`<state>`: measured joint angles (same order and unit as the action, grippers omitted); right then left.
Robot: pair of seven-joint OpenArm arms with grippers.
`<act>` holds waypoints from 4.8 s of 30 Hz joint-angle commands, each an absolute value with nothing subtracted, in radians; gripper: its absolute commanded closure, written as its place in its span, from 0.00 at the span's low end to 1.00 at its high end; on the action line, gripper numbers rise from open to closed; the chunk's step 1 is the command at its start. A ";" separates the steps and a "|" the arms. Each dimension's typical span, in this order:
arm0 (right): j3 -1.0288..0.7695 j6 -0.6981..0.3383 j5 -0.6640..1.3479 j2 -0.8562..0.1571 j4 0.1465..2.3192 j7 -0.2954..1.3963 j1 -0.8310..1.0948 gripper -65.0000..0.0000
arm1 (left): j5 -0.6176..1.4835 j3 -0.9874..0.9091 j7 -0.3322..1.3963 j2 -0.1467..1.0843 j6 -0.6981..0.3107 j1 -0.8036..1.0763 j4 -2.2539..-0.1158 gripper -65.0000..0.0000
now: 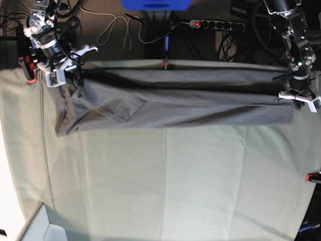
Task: Layout the t-shirt on the table in an organized manner, then fold the t-shirt properly
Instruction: 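Grasp both ends of the grey strip with both grippers, then carry the strip end with the left gripper over toward the right gripper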
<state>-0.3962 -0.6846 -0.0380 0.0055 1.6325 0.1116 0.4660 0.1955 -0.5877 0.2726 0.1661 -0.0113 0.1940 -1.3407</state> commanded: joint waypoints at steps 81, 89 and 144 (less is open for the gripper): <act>-0.469 -0.698 -0.028 0.053 1.442 0.096 0.308 0.56 | 0.194 -0.622 0.248 0.151 -0.226 0.099 -1.081 0.42; -0.467 -0.698 -0.028 0.054 1.442 0.096 0.306 0.56 | 0.194 -0.624 0.245 0.151 -0.252 0.101 -1.078 0.91; -0.420 -0.698 -0.028 0.050 1.442 0.096 0.286 0.56 | 0.068 0.119 0.245 -0.127 -0.243 0.223 -1.446 1.00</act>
